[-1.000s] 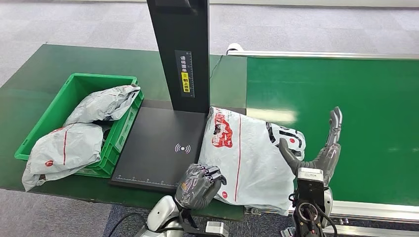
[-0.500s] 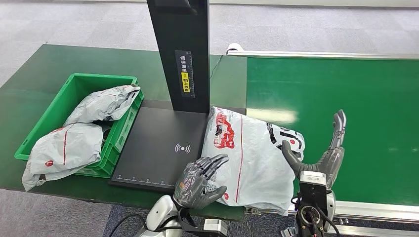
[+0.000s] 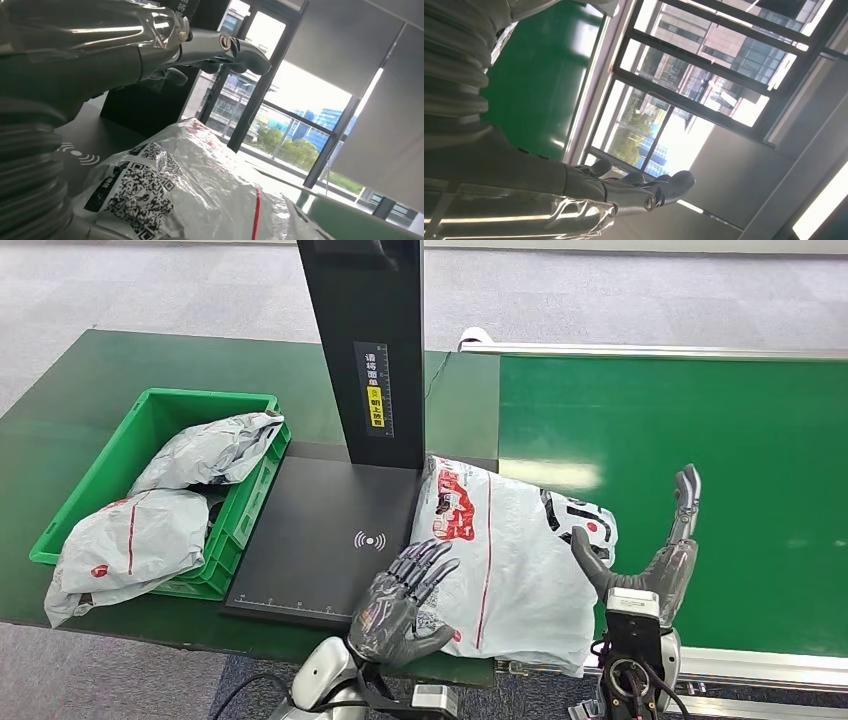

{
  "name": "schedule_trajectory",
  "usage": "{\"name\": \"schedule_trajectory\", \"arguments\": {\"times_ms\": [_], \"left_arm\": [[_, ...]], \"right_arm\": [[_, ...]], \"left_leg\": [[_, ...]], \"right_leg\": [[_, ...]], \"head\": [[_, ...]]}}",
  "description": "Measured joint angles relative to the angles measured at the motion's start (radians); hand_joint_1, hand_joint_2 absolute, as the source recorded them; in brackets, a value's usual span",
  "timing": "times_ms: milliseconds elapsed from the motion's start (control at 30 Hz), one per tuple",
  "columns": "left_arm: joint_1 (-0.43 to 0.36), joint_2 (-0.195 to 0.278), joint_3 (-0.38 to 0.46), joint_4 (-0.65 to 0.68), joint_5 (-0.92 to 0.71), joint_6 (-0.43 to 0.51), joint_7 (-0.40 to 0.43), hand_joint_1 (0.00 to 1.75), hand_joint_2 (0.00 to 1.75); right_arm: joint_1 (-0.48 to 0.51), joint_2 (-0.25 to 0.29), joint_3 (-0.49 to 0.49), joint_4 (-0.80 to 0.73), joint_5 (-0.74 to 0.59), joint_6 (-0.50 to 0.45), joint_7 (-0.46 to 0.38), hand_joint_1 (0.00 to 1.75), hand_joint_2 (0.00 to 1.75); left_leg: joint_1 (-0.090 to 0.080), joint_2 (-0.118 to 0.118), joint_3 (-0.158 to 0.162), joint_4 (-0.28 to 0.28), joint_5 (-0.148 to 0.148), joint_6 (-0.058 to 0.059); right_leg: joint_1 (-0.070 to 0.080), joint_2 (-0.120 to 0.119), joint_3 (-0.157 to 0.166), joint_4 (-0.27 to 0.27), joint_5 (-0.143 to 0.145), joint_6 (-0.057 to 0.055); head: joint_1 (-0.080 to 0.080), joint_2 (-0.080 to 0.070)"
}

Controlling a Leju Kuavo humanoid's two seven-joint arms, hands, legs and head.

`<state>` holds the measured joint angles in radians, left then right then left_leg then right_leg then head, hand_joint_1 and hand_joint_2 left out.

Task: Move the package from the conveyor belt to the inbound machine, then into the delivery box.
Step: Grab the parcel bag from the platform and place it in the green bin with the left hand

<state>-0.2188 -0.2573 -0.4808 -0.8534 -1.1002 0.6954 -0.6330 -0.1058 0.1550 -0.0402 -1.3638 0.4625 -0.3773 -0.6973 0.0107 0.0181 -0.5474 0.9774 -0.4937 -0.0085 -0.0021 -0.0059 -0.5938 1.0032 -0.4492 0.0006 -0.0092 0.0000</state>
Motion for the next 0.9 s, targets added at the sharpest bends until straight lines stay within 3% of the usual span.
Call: {"name": "schedule_trajectory", "arguments": {"times_ms": [500,767,900], "left_arm": [[0.055,0.069,0.003,-0.033,0.02,-0.021,0.018,0.0,1.75],[0.095,0.105,0.003,-0.068,0.071,-0.09,0.003,0.0,1.75],[0.11,0.121,0.003,-0.085,0.039,-0.061,0.023,0.0,1.75]], "right_arm": [[-0.001,-0.018,0.003,0.005,-0.047,-0.018,0.0,0.0,1.75],[-0.011,-0.038,0.023,0.021,-0.078,-0.035,0.0,0.0,1.75],[-0.029,-0.048,0.039,0.034,-0.095,-0.038,0.0,0.0,1.75]], "left_leg": [[0.0,0.0,0.0,0.0,0.0,0.0],[0.0,0.0,0.0,0.0,0.0,0.0],[0.0,0.0,0.0,0.0,0.0,0.0]], "right_leg": [[0.0,0.0,0.0,0.0,0.0,0.0],[0.0,0.0,0.0,0.0,0.0,0.0],[0.0,0.0,0.0,0.0,0.0,0.0]], "head": [[0.0,0.0],[0.0,0.0],[0.0,0.0]]}}
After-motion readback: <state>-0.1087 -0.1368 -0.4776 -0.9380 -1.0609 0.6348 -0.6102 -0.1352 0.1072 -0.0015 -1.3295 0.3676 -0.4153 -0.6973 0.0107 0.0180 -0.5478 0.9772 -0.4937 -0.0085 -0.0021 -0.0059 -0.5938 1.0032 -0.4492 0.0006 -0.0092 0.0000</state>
